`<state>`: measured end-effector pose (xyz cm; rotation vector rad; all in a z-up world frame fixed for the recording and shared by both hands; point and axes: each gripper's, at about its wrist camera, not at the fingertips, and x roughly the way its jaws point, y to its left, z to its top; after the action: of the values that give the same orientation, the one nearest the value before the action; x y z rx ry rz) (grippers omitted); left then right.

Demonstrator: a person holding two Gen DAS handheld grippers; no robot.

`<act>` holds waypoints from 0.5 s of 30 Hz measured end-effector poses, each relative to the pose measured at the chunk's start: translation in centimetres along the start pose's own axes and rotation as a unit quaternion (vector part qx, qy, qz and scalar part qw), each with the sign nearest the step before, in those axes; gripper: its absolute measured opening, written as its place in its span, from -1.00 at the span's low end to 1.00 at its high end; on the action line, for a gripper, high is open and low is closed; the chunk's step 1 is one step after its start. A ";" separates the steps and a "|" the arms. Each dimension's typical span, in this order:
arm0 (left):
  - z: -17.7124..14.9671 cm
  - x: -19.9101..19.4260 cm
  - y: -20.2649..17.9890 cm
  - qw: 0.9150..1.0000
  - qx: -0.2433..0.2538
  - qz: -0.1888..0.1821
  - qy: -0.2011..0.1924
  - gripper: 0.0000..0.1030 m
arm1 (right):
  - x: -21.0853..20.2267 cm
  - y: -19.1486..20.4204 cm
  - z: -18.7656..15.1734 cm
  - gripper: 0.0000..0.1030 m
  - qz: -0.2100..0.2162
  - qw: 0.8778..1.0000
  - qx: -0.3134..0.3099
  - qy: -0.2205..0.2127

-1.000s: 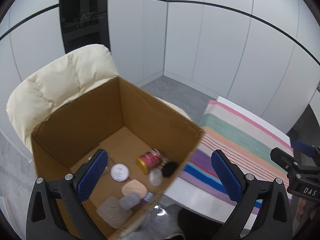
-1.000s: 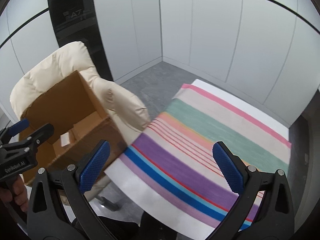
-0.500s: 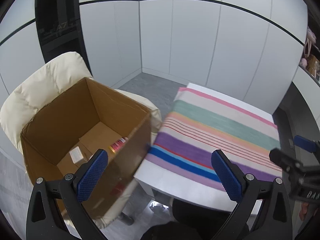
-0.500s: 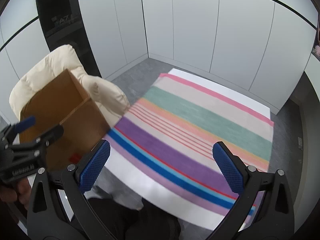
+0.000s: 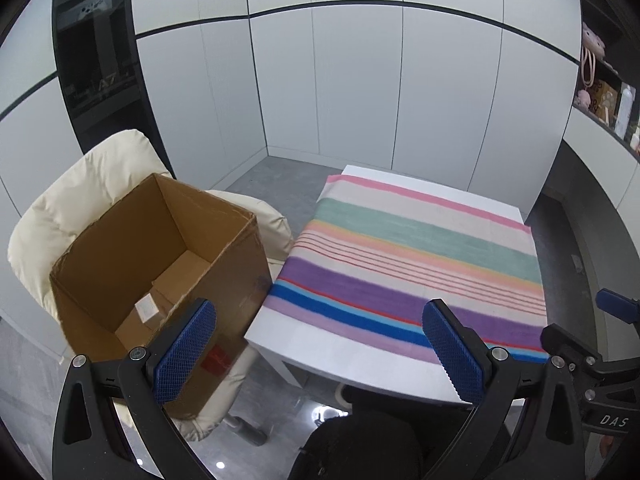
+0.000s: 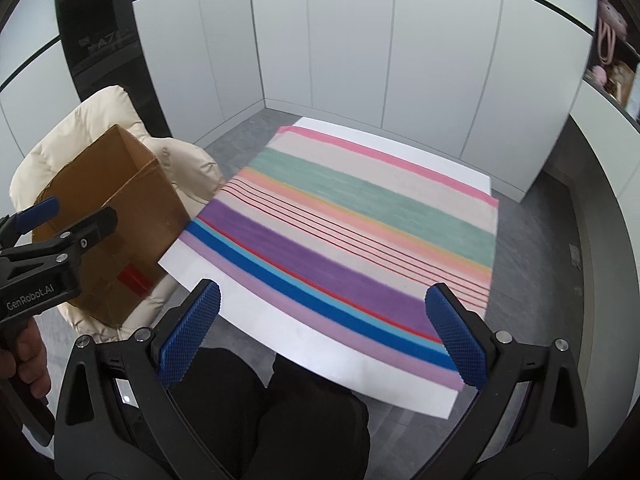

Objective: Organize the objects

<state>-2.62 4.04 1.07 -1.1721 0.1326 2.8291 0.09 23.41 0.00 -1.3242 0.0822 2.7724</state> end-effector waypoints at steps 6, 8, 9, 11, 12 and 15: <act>-1.3 -0.5 -0.6 1.000 0.006 0.021 0.014 1.00 | -0.9 -0.5 -1.7 1.00 -0.007 1.000 0.010 0.012; -1.5 -0.2 -0.7 0.999 0.008 0.020 0.023 1.00 | -1.0 -0.2 -1.8 1.00 -0.012 1.000 0.002 0.007; -1.5 -0.1 -0.7 0.999 0.009 0.025 0.025 1.00 | -1.0 0.0 -1.9 1.00 -0.017 1.000 -0.004 0.006; -1.5 -0.3 -0.3 0.999 0.003 0.030 0.023 1.00 | -0.7 0.5 -2.0 1.00 -0.015 1.000 -0.012 0.012; -1.6 -0.4 -0.2 0.999 0.003 0.032 0.020 1.00 | -0.4 0.7 -2.1 1.00 -0.014 1.000 -0.015 0.017; -1.8 -0.4 -0.2 0.999 -0.001 0.027 0.024 1.00 | -0.4 1.3 -2.1 1.00 -0.014 1.000 -0.020 0.014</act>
<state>-1.05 4.07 0.00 -1.2559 0.1654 2.8493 1.90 21.97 -0.96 -1.3618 0.0100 2.7482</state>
